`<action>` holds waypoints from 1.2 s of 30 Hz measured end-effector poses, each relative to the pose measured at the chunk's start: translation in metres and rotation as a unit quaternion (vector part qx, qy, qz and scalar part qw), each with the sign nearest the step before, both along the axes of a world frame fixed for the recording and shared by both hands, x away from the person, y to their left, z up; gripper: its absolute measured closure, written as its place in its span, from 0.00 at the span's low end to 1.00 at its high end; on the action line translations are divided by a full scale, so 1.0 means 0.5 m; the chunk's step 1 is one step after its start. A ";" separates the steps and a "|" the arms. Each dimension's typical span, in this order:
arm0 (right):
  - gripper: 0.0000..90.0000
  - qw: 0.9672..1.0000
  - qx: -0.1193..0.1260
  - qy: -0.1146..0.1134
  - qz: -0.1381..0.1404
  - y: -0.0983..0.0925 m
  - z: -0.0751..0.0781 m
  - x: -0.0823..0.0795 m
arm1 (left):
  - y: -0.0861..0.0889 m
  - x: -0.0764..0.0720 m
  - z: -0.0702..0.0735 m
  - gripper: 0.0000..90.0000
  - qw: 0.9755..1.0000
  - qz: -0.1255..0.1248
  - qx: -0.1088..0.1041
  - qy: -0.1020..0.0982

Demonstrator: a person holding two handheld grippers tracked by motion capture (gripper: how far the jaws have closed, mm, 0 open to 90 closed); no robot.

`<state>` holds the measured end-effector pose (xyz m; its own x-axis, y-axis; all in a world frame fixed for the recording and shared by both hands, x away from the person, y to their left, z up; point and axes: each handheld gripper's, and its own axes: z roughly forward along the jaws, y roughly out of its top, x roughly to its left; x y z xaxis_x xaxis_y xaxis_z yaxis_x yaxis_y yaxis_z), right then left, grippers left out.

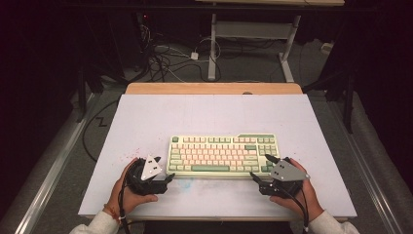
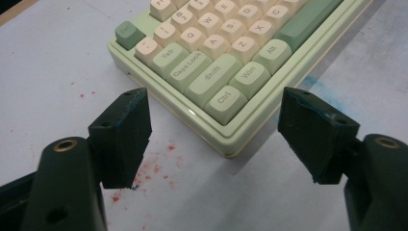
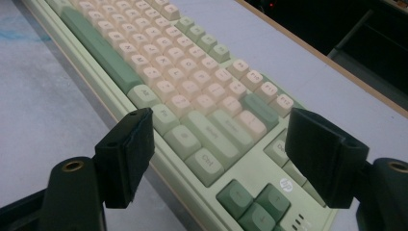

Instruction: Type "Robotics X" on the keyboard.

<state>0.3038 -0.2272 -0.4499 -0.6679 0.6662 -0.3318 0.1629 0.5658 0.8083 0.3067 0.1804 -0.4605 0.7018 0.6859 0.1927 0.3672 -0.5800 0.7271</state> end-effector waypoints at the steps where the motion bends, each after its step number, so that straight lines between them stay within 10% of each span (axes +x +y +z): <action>1: 0.29 1.000 0.001 0.002 -0.001 -0.002 -0.002 -0.002 | -0.002 0.001 0.002 0.32 1.000 0.001 0.000 0.000; 19: 0.29 1.000 -0.019 0.005 0.006 0.006 -0.015 0.000 | -0.057 0.069 0.031 0.95 0.998 -0.051 -0.011 0.046; 36: 0.29 1.000 -0.017 0.003 -0.004 -0.002 -0.012 0.006 | -0.131 0.126 0.041 0.97 0.996 -0.068 0.012 0.064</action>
<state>0.3069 -0.2282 -0.4560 -0.6650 0.6597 -0.3502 0.1721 0.5916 0.7877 0.3695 0.1150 -0.4398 0.8080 0.5788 0.1104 0.3727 -0.6471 0.6651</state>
